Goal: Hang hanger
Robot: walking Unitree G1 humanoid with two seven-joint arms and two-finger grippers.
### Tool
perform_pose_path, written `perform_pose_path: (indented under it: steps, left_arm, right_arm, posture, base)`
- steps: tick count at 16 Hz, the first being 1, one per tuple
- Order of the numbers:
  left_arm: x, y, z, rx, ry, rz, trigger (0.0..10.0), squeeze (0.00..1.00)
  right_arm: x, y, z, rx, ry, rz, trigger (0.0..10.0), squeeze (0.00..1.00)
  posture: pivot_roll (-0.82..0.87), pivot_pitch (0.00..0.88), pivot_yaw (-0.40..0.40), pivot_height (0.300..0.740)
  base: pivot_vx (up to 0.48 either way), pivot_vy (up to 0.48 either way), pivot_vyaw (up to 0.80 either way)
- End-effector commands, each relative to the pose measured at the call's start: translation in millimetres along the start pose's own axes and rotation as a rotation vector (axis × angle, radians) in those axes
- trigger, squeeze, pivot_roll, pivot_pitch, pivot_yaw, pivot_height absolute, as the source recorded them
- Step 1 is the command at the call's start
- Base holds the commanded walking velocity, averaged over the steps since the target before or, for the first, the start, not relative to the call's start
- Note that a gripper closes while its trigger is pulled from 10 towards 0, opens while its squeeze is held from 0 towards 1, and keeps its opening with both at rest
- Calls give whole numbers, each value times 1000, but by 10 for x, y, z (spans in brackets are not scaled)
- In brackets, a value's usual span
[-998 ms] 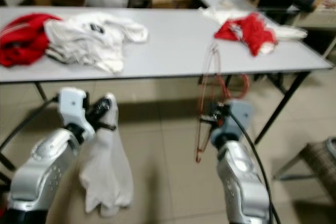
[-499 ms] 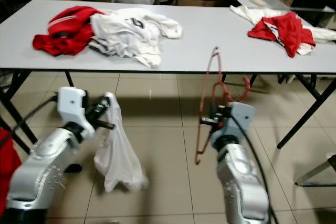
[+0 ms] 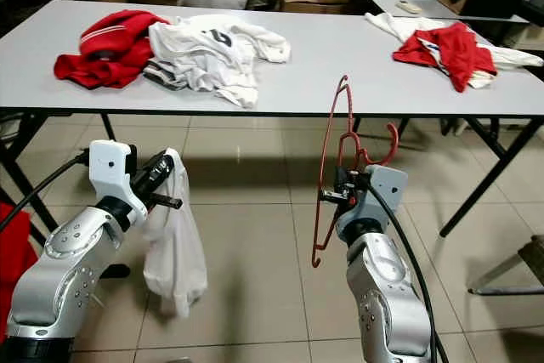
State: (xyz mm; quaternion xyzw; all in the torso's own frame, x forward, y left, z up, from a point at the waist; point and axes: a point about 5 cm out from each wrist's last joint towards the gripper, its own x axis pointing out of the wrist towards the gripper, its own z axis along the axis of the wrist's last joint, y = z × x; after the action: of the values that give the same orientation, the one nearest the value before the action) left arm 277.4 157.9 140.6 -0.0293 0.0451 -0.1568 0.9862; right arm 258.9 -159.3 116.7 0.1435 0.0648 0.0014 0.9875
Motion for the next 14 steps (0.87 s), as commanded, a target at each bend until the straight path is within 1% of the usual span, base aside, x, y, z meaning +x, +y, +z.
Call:
perform_pose_path:
  steps: [1, 7, 10, 11, 12, 14]
  left_arm:
    - [19, -29, 85, 18, -39, -19, 10000, 0]
    - [33, -8, 92, 15, -42, -13, 10000, 0]
    - [38, -10, 93, 13, -43, -14, 10000, 0]
    - [35, -11, 92, 13, -44, -15, 10000, 0]
    - [33, -12, 91, 12, -45, -15, 10000, 0]
    - [35, -27, 91, 13, -47, -15, 10000, 0]
  right_arm:
    - [3, -20, 34, -4, -6, -4, 10000, 0]
    - [16, -32, 32, -4, 2, -7, 10000, 0]
    - [16, -35, 53, 28, -8, 1, 10000, 0]
    - [12, -30, 57, 56, -6, 10, 10000, 0]
    - [9, -29, 59, 59, -5, 15, 10000, 0]
    - [18, -14, 84, -22, 5, 61, 10000, 0]
  posture:
    - [-86, 0, -14, 727]
    - [-86, 0, -12, 727]
    - [-86, 0, -12, 727]
    - [-88, 0, -12, 727]
    - [-89, 0, -12, 727]
    - [-92, 0, -19, 727]
  base:
    - [0, 0, 0]
    - [279, 0, 0]
    - [307, 0, 0]
    - [304, 0, 0]
    - [311, 0, 0]
    - [307, 0, 0]
